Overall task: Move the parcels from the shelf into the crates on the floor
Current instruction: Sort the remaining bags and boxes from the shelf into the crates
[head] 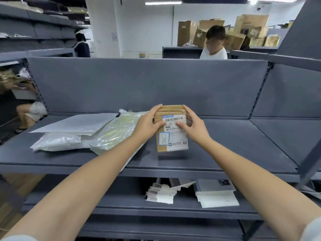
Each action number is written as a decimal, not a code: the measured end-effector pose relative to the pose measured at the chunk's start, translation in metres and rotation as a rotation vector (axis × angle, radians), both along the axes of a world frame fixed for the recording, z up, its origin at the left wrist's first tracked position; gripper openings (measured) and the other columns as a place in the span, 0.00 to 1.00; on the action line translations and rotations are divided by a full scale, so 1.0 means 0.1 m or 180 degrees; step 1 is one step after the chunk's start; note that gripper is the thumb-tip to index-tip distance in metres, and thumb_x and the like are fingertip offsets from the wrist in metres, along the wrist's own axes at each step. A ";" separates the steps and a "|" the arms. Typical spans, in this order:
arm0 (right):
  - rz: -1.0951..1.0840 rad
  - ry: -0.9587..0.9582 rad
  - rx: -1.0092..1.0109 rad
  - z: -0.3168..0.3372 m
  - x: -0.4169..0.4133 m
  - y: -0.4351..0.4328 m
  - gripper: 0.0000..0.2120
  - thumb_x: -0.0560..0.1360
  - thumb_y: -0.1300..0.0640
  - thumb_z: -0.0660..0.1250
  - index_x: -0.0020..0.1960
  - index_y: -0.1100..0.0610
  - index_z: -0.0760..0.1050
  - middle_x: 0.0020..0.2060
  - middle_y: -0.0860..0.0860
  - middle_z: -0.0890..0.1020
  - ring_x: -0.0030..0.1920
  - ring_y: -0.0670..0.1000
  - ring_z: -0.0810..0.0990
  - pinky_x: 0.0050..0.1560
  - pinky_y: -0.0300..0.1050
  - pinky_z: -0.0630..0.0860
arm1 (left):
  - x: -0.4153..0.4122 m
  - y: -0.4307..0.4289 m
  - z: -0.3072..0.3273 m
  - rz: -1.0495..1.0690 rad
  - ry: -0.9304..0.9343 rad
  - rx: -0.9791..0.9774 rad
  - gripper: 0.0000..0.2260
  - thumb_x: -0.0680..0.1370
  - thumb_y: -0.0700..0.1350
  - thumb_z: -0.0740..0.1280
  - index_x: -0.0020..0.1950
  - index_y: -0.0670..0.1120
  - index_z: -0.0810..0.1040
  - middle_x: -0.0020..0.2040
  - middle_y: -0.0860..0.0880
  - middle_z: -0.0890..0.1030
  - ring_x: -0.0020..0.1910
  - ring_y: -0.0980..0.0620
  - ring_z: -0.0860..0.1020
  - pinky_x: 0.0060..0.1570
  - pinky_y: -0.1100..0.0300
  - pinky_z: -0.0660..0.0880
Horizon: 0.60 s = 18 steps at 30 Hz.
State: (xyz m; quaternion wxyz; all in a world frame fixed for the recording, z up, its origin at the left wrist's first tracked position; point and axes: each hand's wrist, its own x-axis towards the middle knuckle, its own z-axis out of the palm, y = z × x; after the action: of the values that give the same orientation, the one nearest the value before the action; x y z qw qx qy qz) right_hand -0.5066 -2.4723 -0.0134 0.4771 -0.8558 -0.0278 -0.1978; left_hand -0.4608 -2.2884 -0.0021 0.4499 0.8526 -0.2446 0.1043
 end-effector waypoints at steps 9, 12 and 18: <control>0.0210 0.0397 -0.0519 -0.23 -0.07 -0.02 0.22 0.79 0.57 0.62 0.71 0.42 0.65 0.63 0.45 0.76 0.61 0.51 0.75 0.62 0.50 0.73 | -0.09 -0.01 -0.25 -0.0039 0.0261 0.0295 0.21 0.77 0.41 0.67 0.69 0.52 0.68 0.60 0.49 0.79 0.53 0.50 0.78 0.54 0.56 0.75; 0.0188 0.0540 -0.0487 -0.26 -0.07 -0.01 0.23 0.80 0.55 0.60 0.72 0.41 0.62 0.63 0.47 0.76 0.60 0.51 0.75 0.59 0.52 0.75 | -0.14 -0.07 -0.30 0.0108 0.0148 0.0379 0.26 0.78 0.42 0.65 0.74 0.52 0.60 0.60 0.47 0.79 0.49 0.50 0.77 0.50 0.59 0.73; 0.0157 0.0598 -0.0519 -0.38 -0.12 0.04 0.34 0.80 0.59 0.57 0.75 0.38 0.40 0.60 0.53 0.79 0.54 0.57 0.79 0.56 0.50 0.75 | -0.35 -0.06 -0.69 -0.0077 0.0859 0.0309 0.47 0.75 0.47 0.70 0.77 0.50 0.35 0.69 0.52 0.72 0.65 0.51 0.74 0.64 0.56 0.69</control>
State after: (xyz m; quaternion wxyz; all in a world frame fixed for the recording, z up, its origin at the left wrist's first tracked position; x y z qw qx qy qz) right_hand -0.5184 -2.4681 -0.0517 0.4111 -0.9056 -0.0201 -0.1019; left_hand -0.4958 -2.2943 -0.0708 0.4381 0.8766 -0.1969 -0.0287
